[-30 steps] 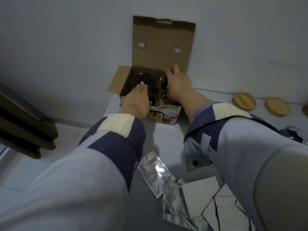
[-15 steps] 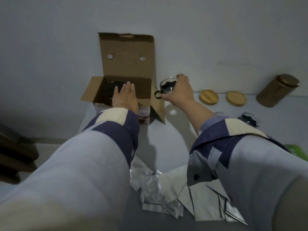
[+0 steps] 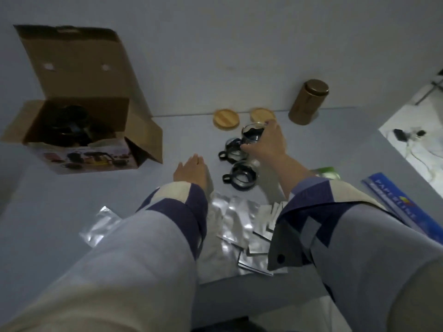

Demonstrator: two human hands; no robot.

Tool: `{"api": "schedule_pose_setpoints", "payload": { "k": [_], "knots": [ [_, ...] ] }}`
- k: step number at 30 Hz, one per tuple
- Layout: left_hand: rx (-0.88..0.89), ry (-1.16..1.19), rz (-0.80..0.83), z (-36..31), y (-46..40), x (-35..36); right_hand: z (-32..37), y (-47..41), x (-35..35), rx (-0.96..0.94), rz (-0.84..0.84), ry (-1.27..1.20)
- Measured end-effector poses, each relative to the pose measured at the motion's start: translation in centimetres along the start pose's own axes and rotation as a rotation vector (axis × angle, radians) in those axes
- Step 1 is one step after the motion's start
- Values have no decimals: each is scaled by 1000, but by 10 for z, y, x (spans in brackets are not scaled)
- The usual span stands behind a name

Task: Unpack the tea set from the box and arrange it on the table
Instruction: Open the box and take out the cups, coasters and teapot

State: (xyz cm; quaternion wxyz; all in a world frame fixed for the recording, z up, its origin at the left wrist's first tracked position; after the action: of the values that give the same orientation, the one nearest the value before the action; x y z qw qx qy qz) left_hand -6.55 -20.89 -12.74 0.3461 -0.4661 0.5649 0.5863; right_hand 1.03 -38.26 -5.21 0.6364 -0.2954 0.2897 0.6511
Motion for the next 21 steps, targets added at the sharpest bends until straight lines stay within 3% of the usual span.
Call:
{"api": "schedule_pose_setpoints", "payload": {
  "k": [9, 21],
  "knots": [
    [-129, 122, 93, -43, -9, 36, -97, 5, -17, 115, -11, -63],
    [-141, 129, 109, -45, -21, 52, -152, 9, 13, 202, 32, -116]
  ]
}}
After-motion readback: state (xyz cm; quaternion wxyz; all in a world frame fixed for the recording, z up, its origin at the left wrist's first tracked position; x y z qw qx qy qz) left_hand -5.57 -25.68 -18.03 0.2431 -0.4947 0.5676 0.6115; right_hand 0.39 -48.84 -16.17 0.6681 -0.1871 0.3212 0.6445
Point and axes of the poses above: each hand's wrist, its own y-axis away from the middle knuckle, its own x-axis out of the palm, z = x × y, the point moved 3 cm from there along -y, towards the middle knuckle, and after that the axes turned 6 degrees about -y, right-handed, at the moved point
